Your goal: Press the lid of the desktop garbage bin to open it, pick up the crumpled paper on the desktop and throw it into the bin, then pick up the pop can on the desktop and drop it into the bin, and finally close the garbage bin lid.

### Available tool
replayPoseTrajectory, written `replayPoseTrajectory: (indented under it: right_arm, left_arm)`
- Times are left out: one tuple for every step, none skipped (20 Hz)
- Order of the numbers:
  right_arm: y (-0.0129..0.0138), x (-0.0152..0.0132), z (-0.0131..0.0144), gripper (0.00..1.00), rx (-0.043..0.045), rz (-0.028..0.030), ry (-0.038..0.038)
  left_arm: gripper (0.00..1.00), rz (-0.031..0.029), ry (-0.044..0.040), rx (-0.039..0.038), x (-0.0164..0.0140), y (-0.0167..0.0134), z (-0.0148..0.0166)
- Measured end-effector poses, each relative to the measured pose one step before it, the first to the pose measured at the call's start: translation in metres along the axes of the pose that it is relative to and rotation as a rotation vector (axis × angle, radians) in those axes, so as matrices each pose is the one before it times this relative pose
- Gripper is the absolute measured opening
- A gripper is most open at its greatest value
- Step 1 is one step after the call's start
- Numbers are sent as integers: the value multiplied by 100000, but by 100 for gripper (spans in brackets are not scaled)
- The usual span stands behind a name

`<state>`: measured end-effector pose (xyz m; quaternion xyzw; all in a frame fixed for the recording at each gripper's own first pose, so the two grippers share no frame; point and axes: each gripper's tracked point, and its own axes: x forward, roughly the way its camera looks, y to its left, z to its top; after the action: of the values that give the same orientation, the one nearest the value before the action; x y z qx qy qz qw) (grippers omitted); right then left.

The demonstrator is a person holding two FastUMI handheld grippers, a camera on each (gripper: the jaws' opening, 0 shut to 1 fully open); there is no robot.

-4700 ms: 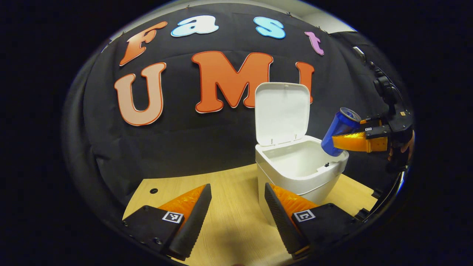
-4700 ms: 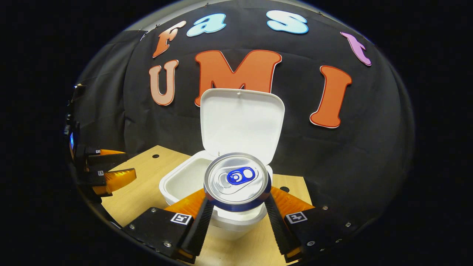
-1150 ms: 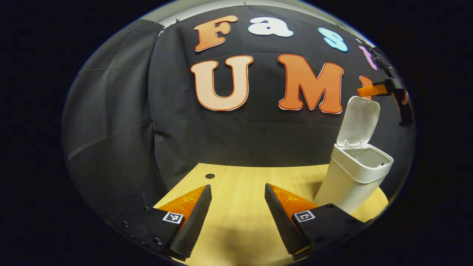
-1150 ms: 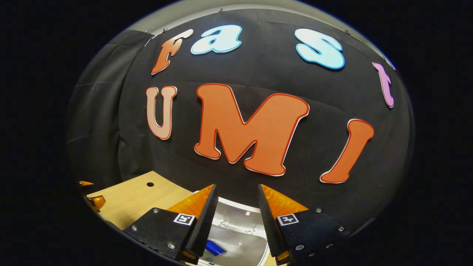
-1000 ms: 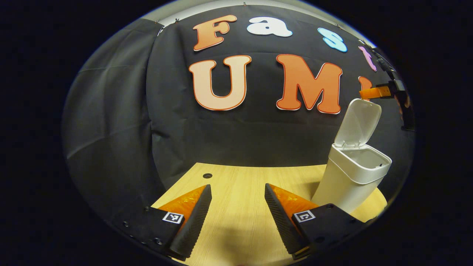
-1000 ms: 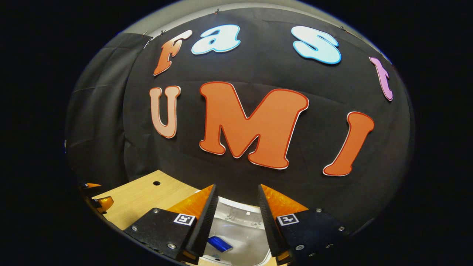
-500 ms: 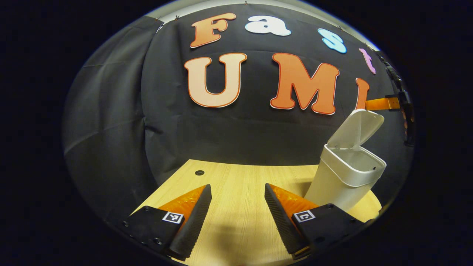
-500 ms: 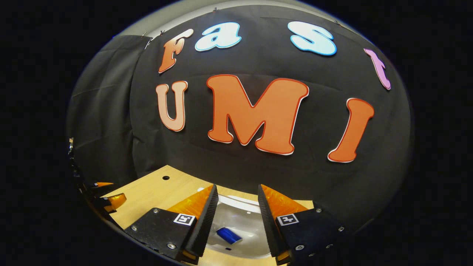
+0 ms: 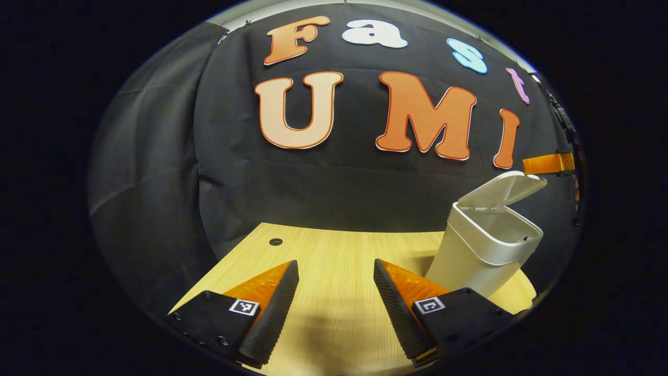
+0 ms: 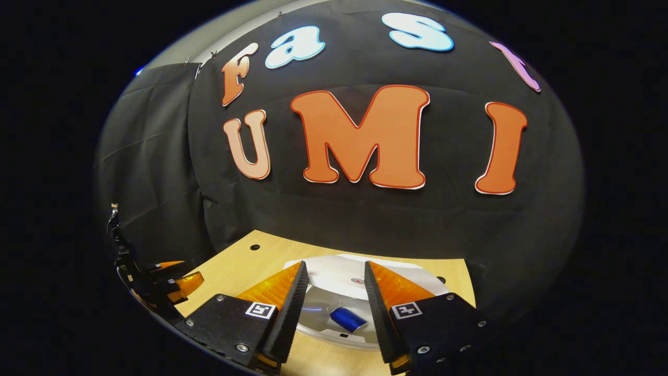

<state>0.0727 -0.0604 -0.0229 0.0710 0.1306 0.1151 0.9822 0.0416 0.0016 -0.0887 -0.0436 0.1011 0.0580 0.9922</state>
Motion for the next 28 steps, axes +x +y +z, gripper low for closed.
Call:
replayPoseTrajectory:
  right_arm:
    - [81, 20, -464, 66, 987, 766, 693]
    - [86, -30, -454, 66, 721, 778, 1037]
    - [150, 4, -442, 66, 768, 664, 954]
    - [32, 38, -432, 66, 937, 646, 1127]
    - [32, 68, -425, 66, 979, 420, 1079]
    - [-191, 124, -495, 66, 1120, -682, 1203]
    - [-704, 288, -758, 66, 313, -2450, 1743]
    - [-482, 299, -649, 66, 454, -1718, 1655]
    - [-185, 251, -428, 66, 1275, -469, 1370]
    - [-122, 199, -354, 66, 1309, -70, 1098]
    - [-194, 191, -466, 66, 396, -555, 1176]
    - [-218, 297, -522, 66, -43, -690, 1241]
    - [-168, 207, -514, 66, -224, -477, 1119]
    - [2, 220, -459, 66, -399, -135, 1065]
    - [-3, 136, -296, 66, -540, -154, 872]
    - [65, 194, -328, 65, -856, -326, 716]
    - [-92, 90, -402, 65, -1057, -495, 798]
    - [-8, 148, -352, 65, -1299, -606, 801]
    - [-35, 146, -394, 65, -1466, -794, 1131]
    - [39, 162, -327, 65, -1786, -834, 1336]
    - [-26, 5, 266, 65, -2145, -850, -1209]
    - [88, -110, -268, 65, -2342, -805, 954]
    - [126, 31, -147, 65, -1222, -71, 486]
    - [306, 71, -216, 66, -995, 1212, 1006]
    - [-21, -225, -188, 67, -714, 482, 0]
    - [-156, -109, 78, 69, 1271, -140, -382]
    - [-40, 37, -37, 69, 1802, -201, 352]
    - [-49, -26, -88, 69, 1373, -330, 672]
  left_arm:
    - [92, -235, 191, 16, 24, -150, 8]
    - [92, -153, 181, 67, 108, -131, 3]
    - [92, -170, 70, 170, 19, -124, 43]
    - [92, 11, 33, 221, -51, -92, -18]
    - [92, -92, 24, 160, 46, -128, -25]
    - [92, -27, 109, 159, -32, 26, 89]
    - [92, -121, 112, 58, 12, -121, -63]
    - [92, -165, 81, -13, 4, -92, 4]
    - [93, 117, 148, -42, -97, -23, 42]
    - [92, 7, 365, -97, 16, 67, -142]
    - [92, 206, 443, -214, 24, 5, -136]
    - [93, -26, 439, -260, 88, -11, -66]
    - [93, 147, 427, -132, -45, -39, -73]
    - [89, 21, 348, -51, 46, -17, -102]
    - [89, -4, 299, 35, 31, -133, -148]
    - [89, -217, 393, 49, 37, -42, -47]
    - [92, -264, 396, -241, 76, -295, -77]
    - [96, -478, 449, -37, 2, -135, -112]
    - [92, -726, 338, -132, 129, -223, -25]
    - [92, -812, 366, -275, 69, -333, -124]
    - [92, -861, 453, -367, 112, -314, -102]
    - [93, -700, 623, -142, 129, -207, -179]
    - [93, -480, 523, -33, 57, -218, -23]
    - [93, -636, 153, 21, 150, -193, 10]
    - [93, -400, 170, 233, 103, -223, -18]
    - [93, -512, 51, 316, 120, -153, -31]
    - [93, -444, 18, 221, 87, -183, 72]
    - [96, -441, 143, 61, 86, -126, -21]
